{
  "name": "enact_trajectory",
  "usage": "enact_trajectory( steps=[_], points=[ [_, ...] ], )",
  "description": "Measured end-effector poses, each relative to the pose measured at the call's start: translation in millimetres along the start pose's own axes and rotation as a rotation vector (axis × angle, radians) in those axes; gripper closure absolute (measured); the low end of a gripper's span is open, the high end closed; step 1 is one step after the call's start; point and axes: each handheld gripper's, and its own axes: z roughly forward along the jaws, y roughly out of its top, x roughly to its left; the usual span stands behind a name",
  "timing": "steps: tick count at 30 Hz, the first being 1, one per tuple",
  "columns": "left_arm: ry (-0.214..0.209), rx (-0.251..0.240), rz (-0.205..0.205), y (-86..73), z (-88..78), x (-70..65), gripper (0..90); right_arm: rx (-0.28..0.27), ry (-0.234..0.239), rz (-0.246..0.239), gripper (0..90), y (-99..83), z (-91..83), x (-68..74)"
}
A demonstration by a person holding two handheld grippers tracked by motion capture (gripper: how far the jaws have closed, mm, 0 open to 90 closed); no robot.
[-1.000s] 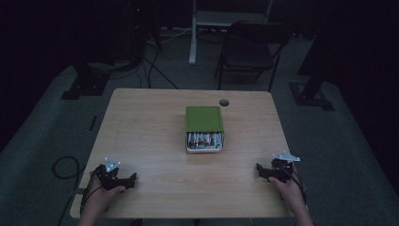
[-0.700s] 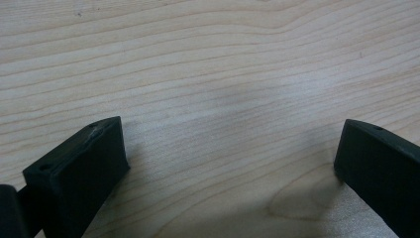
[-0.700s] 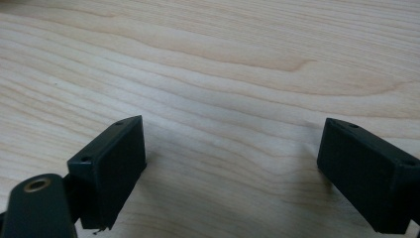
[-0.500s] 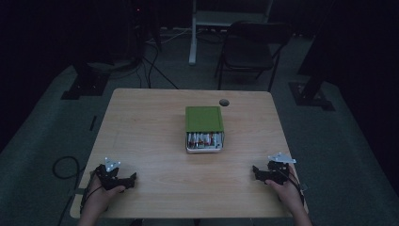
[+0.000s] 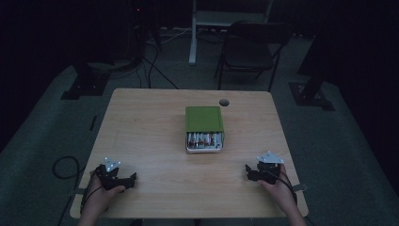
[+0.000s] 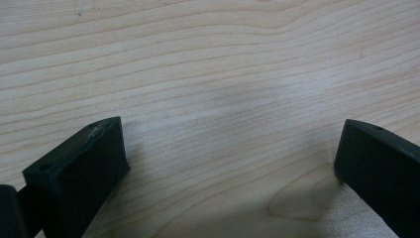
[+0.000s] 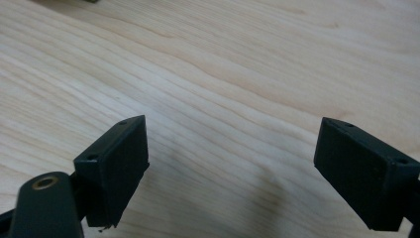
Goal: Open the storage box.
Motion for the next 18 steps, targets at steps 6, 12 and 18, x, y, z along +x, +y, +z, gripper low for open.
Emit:
enact_trajectory(
  steps=[6, 12, 18],
  points=[
    [0.000, 0.000, 0.000, 0.0, 0.0, 0.0, 0.4, -0.007, -0.039, -0.075, 13.4, 4.5, -1.7, 7.9],
    [0.000, 0.000, 0.000, 0.0, 0.0, 0.0, 0.4, -0.016, -0.075, -0.144, 13.4, 8.3, -3.5, 14.7],
    [0.000, 0.001, 0.001, 0.0, -0.1, 0.1, 0.3, -0.054, -0.110, -0.221, 13.6, 16.0, -6.9, 26.4]
  ],
)
